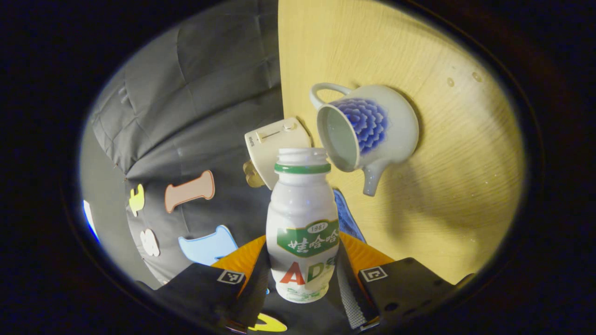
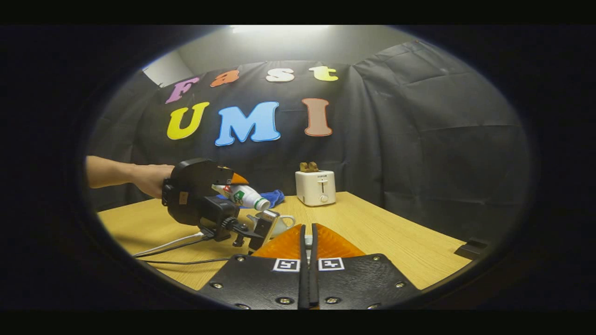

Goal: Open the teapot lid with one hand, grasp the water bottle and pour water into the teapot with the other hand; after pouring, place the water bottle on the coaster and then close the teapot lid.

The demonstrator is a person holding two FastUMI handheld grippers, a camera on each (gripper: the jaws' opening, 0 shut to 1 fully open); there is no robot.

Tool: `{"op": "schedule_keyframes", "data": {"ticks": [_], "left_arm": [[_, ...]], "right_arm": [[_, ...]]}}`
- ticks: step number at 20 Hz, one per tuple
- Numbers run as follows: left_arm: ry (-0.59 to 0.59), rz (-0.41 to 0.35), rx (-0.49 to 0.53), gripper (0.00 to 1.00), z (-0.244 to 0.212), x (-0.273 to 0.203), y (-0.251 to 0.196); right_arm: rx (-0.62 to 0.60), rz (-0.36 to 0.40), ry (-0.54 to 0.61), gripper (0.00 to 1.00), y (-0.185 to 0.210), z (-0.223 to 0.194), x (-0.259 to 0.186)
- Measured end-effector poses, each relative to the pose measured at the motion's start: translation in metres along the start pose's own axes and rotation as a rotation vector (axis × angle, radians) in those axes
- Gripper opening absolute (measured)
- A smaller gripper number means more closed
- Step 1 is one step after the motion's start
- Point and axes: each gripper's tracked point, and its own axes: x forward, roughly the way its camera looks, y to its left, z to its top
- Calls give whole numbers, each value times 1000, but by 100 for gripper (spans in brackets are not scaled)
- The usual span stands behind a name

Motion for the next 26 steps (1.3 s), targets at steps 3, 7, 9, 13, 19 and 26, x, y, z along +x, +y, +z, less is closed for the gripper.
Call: {"op": "schedule_keyframes", "data": {"ticks": [3, 7, 9, 13, 19, 26], "left_arm": [[-15, -3, -103, 75, -1, -3, -8], [-22, -24, -287, 68, -6, -9, -22], [-18, -21, -417, 75, -12, -13, -26], [-13, -1, -647, 82, -27, -32, -28], [-12, 63, -1002, 82, -57, -61, -25], [34, 88, -1292, 82, -103, -86, -36]], "right_arm": [[7, 6, -8, 0, 3, 4, 1], [-2, 27, -10, 0, 10, 7, 2], [1, 39, -9, 0, 12, 8, 4], [-7, 69, 1, 0, 23, 8, 17], [-21, 122, -4, 0, 45, 16, 42], [-54, 161, -23, 0, 72, 28, 68]]}}
